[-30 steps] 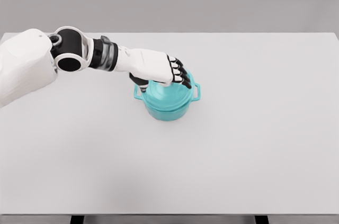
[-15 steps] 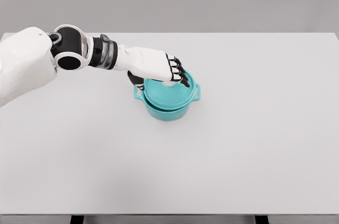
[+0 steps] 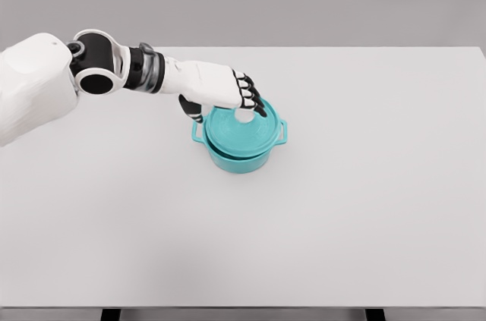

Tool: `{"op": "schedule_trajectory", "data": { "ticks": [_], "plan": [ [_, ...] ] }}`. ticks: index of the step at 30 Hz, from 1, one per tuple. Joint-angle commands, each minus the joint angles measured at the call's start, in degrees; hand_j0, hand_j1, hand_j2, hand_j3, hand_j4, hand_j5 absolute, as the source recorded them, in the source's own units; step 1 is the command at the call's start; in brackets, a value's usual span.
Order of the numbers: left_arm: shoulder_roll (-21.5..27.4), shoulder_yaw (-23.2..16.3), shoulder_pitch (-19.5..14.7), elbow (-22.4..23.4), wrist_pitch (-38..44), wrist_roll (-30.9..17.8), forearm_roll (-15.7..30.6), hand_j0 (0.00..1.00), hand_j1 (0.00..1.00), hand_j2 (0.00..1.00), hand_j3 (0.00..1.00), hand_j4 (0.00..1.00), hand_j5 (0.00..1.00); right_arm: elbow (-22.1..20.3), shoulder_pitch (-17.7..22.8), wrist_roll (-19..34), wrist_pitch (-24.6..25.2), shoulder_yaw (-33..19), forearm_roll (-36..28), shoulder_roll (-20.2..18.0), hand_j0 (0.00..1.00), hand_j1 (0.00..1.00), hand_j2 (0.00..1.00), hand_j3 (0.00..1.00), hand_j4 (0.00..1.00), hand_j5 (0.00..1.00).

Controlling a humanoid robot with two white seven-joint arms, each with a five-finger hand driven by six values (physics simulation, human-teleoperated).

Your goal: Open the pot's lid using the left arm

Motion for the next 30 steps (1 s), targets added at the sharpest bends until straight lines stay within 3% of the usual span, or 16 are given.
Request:
{"op": "schedule_trajectory", "data": {
  "ticks": [1, 25, 29, 30],
  "plan": [
    [-0.18, 0.12, 0.0, 0.73, 0.11, 0.05, 0.31, 0.99, 0.99, 0.99, 0.99, 0.99, 0.99, -0.01, 0.0, 0.01, 0.0, -0.01, -0.02, 0.0, 1.0, 1.0, 1.0, 1.0, 1.0, 1.0],
    [-4.49, 0.2, -0.09, 1.52, 0.11, -0.12, 0.14, 0.99, 0.99, 0.99, 0.99, 0.99, 0.99, -0.01, 0.0, 0.01, 0.0, -0.01, -0.02, 0.0, 1.0, 1.0, 1.0, 1.0, 1.0, 1.0],
    [-4.75, 0.12, 0.0, 1.43, 0.11, -0.21, -0.21, 0.97, 0.97, 0.97, 0.97, 0.97, 0.97, -0.01, 0.0, 0.01, 0.0, -0.01, -0.02, 0.0, 1.0, 1.0, 1.0, 1.0, 1.0, 1.0],
    [-4.84, 0.12, 0.0, 1.43, 0.11, -0.21, -0.21, 0.93, 0.93, 0.93, 0.93, 0.93, 0.93, -0.01, 0.0, 0.01, 0.0, -0.01, -0.02, 0.0, 1.0, 1.0, 1.0, 1.0, 1.0, 1.0]
  ]
}}
